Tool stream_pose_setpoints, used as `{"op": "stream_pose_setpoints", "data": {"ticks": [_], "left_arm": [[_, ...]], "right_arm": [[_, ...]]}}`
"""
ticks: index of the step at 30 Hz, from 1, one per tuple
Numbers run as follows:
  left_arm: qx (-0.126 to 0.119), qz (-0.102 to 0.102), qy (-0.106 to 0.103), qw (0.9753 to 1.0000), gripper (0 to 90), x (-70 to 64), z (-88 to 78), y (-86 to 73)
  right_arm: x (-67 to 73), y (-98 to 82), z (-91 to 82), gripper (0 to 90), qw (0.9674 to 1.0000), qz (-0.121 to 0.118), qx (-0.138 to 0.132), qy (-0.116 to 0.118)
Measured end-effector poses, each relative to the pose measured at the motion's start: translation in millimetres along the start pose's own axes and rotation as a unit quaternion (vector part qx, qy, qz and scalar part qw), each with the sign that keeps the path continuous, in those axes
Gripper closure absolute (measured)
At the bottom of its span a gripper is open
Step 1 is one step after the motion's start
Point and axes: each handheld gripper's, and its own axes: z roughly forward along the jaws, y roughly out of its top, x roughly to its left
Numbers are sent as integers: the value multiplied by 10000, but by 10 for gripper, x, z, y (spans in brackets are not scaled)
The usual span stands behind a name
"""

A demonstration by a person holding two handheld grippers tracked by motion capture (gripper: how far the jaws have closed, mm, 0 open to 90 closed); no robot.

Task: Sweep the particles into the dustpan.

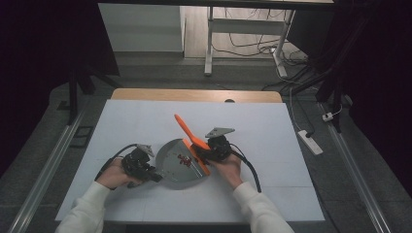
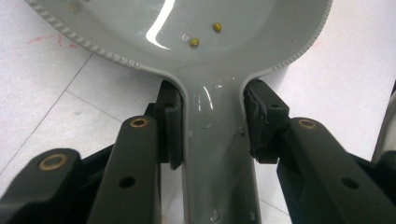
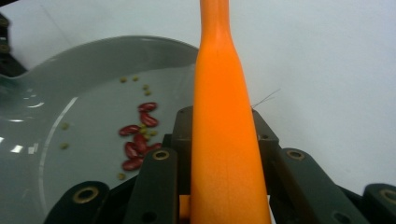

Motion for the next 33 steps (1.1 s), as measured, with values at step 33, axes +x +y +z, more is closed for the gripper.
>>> {"op": "stream_pose_setpoints", "data": {"ticks": [33], "left_arm": [[33,39,86,10000,617,-70,-41,-80]], "right_arm": [[-308,82,68,706,9988,24,-57,-496]]}}
